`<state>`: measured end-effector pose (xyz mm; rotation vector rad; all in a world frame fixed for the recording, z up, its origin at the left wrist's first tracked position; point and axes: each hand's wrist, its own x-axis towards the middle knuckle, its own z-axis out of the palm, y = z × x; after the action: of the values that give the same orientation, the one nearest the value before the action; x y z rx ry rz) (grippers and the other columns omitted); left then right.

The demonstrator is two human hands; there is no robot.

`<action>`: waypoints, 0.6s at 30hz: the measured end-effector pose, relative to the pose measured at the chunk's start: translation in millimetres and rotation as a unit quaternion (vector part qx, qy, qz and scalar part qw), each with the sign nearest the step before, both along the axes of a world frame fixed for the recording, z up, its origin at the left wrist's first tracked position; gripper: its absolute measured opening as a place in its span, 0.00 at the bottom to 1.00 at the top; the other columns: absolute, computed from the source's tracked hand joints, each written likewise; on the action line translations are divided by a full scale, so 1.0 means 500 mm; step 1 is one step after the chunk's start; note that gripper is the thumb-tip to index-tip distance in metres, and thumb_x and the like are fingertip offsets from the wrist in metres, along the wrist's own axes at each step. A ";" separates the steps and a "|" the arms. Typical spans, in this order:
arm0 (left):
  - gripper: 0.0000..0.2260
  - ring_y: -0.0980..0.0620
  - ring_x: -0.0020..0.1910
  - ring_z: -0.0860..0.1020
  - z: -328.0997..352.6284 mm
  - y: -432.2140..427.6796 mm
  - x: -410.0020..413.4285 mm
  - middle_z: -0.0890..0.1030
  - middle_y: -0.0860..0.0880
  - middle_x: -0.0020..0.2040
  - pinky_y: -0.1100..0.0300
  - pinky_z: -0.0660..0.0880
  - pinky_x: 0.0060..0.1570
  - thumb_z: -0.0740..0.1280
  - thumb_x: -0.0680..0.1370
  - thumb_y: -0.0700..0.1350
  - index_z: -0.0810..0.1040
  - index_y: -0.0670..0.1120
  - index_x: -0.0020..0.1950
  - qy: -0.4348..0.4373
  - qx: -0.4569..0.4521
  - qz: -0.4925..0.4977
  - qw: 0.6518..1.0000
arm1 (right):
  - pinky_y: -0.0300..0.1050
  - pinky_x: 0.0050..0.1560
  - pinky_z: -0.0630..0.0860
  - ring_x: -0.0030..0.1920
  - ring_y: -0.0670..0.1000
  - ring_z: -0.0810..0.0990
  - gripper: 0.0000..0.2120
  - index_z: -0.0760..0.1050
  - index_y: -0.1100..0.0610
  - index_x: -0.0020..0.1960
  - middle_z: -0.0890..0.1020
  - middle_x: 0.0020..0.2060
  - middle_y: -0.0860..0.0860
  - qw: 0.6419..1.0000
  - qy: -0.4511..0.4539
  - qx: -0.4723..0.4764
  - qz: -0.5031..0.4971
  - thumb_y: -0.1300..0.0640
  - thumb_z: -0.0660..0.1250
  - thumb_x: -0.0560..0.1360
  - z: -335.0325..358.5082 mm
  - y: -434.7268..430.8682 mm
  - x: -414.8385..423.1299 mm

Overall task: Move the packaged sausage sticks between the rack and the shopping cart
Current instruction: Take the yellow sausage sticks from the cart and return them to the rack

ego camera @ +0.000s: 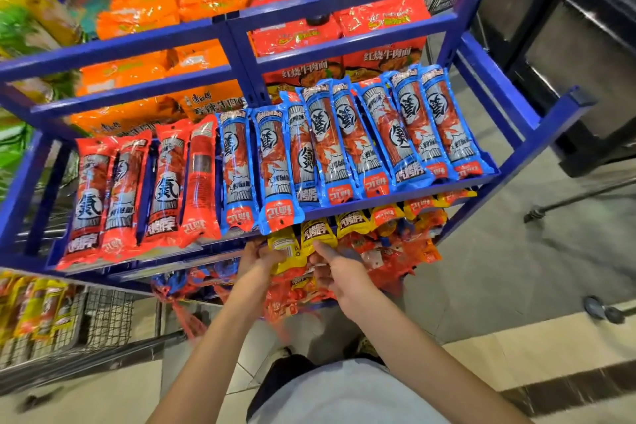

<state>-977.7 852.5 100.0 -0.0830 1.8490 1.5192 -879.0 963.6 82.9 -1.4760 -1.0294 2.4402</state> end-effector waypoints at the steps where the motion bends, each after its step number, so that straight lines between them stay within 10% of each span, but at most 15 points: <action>1: 0.15 0.47 0.41 0.83 0.002 0.001 -0.002 0.81 0.44 0.47 0.58 0.77 0.31 0.70 0.74 0.35 0.72 0.45 0.57 -0.002 0.009 -0.002 1.000 | 0.42 0.31 0.70 0.27 0.49 0.74 0.07 0.78 0.58 0.43 0.81 0.30 0.50 1.000 0.000 -0.001 0.000 0.54 0.71 0.75 0.001 0.000 -0.002; 18: 0.20 0.42 0.38 0.83 -0.003 -0.031 -0.032 0.83 0.44 0.43 0.45 0.80 0.44 0.74 0.72 0.51 0.75 0.43 0.58 0.054 -0.060 -0.011 0.997 | 0.43 0.32 0.71 0.27 0.48 0.75 0.11 0.78 0.58 0.50 0.81 0.33 0.51 0.999 -0.014 0.000 0.050 0.51 0.72 0.74 0.001 0.001 -0.008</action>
<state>-993.8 837.3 98.6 -0.0382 2.0189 1.4229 -883.3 964.0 83.4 -1.4962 -1.1362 2.4929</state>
